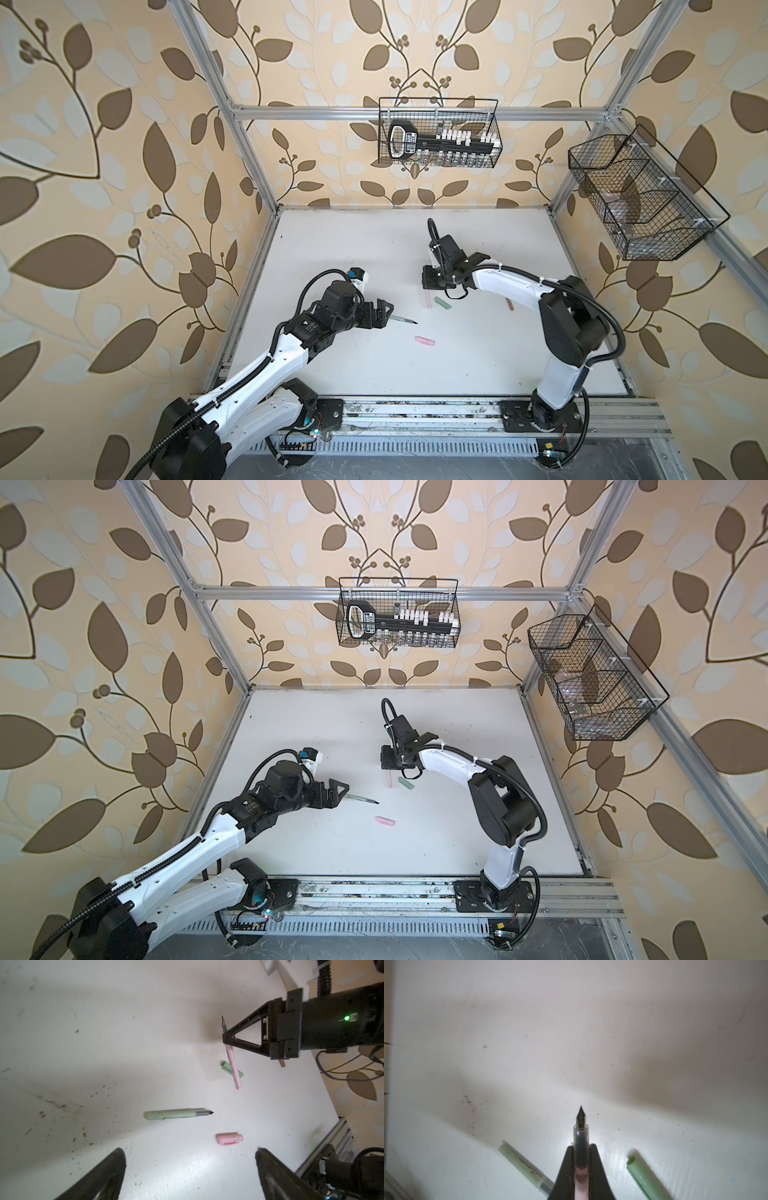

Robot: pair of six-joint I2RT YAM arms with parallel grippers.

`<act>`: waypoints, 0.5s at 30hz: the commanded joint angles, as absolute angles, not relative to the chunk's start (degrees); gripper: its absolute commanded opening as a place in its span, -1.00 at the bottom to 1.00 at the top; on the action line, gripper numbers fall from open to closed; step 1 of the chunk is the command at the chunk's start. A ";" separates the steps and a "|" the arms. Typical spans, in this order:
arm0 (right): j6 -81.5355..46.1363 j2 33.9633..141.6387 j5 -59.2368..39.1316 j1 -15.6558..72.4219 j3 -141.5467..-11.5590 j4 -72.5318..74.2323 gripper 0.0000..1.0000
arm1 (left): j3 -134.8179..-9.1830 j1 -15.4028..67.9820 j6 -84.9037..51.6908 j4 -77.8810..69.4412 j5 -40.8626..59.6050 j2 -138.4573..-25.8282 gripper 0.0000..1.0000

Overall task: Insert the pens into the pen caps
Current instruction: 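Lift the pink pen toward the left gripper while the left gripper approaches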

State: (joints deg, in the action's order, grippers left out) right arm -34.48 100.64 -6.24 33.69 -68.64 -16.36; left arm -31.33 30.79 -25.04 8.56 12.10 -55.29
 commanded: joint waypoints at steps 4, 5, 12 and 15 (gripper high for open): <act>-44.14 92.02 -11.67 35.65 -56.04 8.74 -1.00 | -30.67 31.01 -26.87 -10.45 22.94 -61.62 0.97; -45.69 90.94 -11.52 36.27 -54.19 12.09 -1.00 | -30.53 30.97 -27.30 -12.84 24.48 -62.54 0.97; -51.96 87.38 -8.87 40.54 -45.47 29.87 -1.00 | -32.22 31.20 -27.03 -16.39 27.11 -67.19 0.91; -53.55 87.10 -8.15 41.78 -44.10 32.54 -1.00 | -33.11 31.28 -26.78 -16.25 28.02 -69.26 0.79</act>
State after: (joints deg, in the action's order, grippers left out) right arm -49.95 88.77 -9.65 40.82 -45.30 24.25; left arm -30.72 30.81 -27.46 -12.80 25.10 -68.18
